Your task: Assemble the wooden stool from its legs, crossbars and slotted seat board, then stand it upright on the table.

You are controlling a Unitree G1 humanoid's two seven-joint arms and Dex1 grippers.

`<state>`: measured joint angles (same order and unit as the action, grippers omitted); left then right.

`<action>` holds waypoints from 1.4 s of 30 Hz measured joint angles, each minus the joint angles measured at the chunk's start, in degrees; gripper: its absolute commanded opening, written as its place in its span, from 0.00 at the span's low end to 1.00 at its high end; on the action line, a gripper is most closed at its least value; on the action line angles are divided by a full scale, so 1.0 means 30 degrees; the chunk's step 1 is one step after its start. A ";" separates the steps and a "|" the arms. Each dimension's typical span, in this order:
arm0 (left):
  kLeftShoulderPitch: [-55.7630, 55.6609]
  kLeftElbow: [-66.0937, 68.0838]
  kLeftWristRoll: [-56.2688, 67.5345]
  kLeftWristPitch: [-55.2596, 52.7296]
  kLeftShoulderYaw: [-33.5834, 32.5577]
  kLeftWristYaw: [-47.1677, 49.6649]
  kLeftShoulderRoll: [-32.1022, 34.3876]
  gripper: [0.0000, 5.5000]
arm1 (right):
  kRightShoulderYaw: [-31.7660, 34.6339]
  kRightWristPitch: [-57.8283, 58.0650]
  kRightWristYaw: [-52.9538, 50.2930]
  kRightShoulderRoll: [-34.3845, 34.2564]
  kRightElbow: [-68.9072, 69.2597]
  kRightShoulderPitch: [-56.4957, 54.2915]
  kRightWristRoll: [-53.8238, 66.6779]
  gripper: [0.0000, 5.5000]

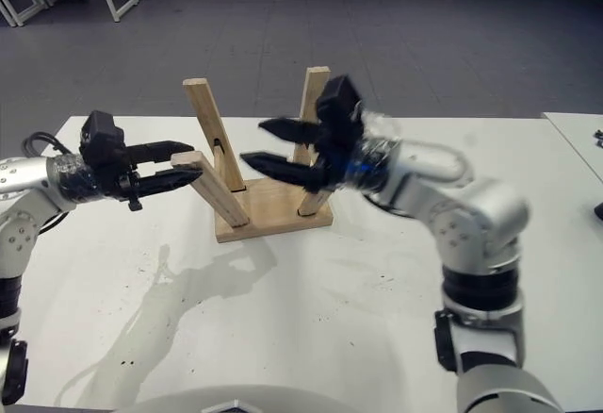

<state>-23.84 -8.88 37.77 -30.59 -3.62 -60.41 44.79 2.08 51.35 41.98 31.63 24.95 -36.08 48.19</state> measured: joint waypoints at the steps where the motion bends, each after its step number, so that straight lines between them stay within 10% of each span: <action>1: -0.0494 0.0668 -0.0143 0.0285 0.0290 -0.0539 -0.0159 0.43 | 0.0138 -0.0434 0.1145 0.0623 -0.0932 -0.0250 -0.0069 0.54; 13: -0.4051 0.8621 -0.3435 0.3976 0.2992 -0.6295 -0.1149 0.43 | -0.3009 -0.8332 1.2998 0.3607 -1.5889 -0.3019 -0.6854 0.54; 21: -0.4600 1.0705 -0.4135 0.4404 0.3236 -0.7194 -0.1898 0.43 | -0.4191 -1.0087 1.5206 0.1072 -2.0231 -0.3865 -0.8751 0.54; 27: -0.3932 1.0813 -0.4034 0.3585 0.3220 -0.8079 -0.2016 0.28 | -0.4194 -1.0370 1.5882 0.0354 -2.0802 -0.3605 -0.9289 0.36; 35: -0.4810 0.9322 -0.0303 -0.5041 0.2737 -1.0072 -0.0591 0.31 | -0.2501 0.1094 1.6066 0.2921 -1.5516 -0.1915 -0.2078 0.31; 42: -0.9344 2.1001 0.1564 -1.2258 -0.1842 -0.1593 -0.7405 0.45 | 0.2862 0.4660 0.7055 -0.1855 -2.6907 -0.5424 -0.1147 0.53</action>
<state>-51.88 54.12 42.47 -67.37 -9.14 -65.19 22.57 10.66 65.33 63.15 26.07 -55.78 -52.35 44.75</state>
